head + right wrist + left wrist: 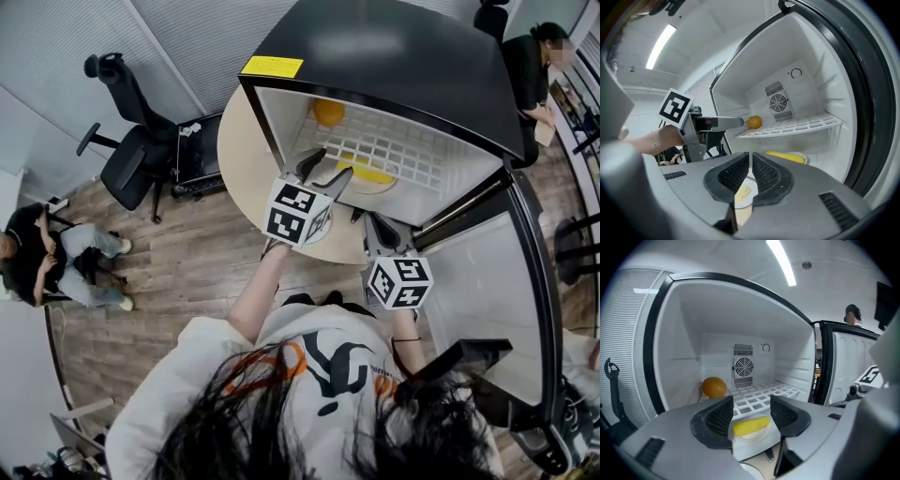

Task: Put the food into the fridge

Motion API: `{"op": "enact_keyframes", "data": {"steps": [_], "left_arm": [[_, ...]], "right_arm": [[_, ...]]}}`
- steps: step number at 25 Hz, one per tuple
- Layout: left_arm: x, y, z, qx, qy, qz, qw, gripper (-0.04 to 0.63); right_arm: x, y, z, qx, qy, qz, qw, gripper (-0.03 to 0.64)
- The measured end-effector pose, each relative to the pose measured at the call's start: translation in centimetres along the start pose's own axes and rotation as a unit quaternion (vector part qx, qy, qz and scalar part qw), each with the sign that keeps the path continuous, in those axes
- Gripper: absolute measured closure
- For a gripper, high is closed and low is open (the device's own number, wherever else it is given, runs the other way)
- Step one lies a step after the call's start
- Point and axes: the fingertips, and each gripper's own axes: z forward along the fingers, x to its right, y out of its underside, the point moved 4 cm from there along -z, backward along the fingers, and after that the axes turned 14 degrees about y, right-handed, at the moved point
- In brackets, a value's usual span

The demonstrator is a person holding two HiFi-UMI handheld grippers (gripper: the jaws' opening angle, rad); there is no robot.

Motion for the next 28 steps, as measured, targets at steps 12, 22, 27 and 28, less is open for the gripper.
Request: {"op": "enact_keyframes", "data": {"steps": [12, 22, 27, 28], "left_arm": [[2.5, 3.0, -5.5, 0.058, 0.019, -0.019, 0.9979, 0.467], [4.8, 5.8, -13.3, 0.06, 0.036, -0.005, 0.9975, 0.54], [6.0, 7.2, -16.2, 0.07, 0.055, -0.002, 0.996, 0.546], [6.3, 7.5, -16.6, 0.072, 0.061, -0.003, 0.9956, 0.546]], "right_arm": [[-2.8, 1.2, -0.2, -0.004, -0.006, 0.0, 1.0, 0.584], [-9.3, 3.9, -2.6, -0.008, -0.007, 0.014, 1.0, 0.583], [-11.2, 5.6, -4.4, -0.004, 0.011, 0.016, 1.0, 0.584], [-11.5, 5.9, -5.0, -0.002, 0.017, 0.018, 1.0, 0.583]]}}
